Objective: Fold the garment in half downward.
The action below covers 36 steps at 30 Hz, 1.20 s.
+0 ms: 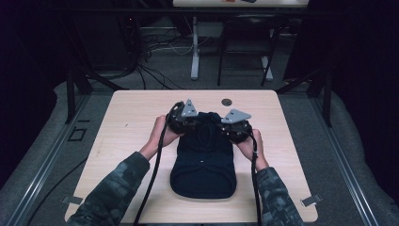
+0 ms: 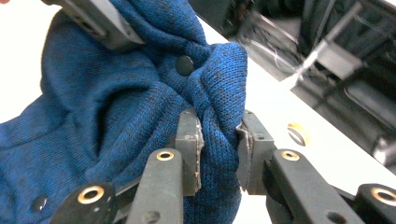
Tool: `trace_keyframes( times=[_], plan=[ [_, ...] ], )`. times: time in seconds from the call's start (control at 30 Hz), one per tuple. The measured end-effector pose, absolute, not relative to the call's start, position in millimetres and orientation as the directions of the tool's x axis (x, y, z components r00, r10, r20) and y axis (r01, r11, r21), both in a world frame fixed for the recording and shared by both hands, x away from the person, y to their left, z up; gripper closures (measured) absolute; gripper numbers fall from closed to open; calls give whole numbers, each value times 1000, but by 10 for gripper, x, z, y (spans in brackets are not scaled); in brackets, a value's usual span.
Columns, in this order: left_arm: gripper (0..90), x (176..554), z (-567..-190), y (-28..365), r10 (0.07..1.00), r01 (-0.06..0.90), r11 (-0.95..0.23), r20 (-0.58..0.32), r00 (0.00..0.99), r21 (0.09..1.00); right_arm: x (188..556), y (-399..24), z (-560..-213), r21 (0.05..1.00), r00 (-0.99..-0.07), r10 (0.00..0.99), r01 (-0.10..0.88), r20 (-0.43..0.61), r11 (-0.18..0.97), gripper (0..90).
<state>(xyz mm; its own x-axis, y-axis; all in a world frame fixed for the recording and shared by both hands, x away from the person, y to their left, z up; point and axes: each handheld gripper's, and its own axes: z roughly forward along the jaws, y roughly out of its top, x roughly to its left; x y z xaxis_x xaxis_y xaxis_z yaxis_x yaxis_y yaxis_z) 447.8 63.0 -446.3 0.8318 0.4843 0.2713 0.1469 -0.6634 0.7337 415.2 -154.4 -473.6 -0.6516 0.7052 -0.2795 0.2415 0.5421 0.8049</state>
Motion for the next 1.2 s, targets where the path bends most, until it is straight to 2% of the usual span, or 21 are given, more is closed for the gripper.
trace_keyframes(
  times=[0.13,0.23,0.33,0.43,0.63,1.0,1.2],
  plan=[
    [723,4480,-4274,636,535,102,-605,308,787,790,4201,-1531,-4526,841,-575,762,218,-299,495,732],
    [722,4407,-4238,603,544,63,-604,353,762,795,4135,-1512,-4456,875,-515,800,177,-308,450,734],
    [722,4361,-4305,580,560,63,-599,361,746,798,4101,-1517,-4502,894,-494,832,210,-253,397,735],
    [722,4327,-4405,582,580,83,-575,335,743,814,4068,-1521,-4587,905,-495,845,234,-205,356,734],
    [725,4299,-4633,606,598,129,-565,296,745,815,3996,-1514,-4786,897,-529,832,269,-166,350,730],
    [724,4278,-4914,618,616,182,-544,242,750,819,3959,-1489,-5109,875,-576,806,311,-136,370,711],
    [713,4236,-4948,657,591,187,-555,226,774,810,3921,-1536,-5179,868,-597,793,324,-122,377,704]
  ],
)
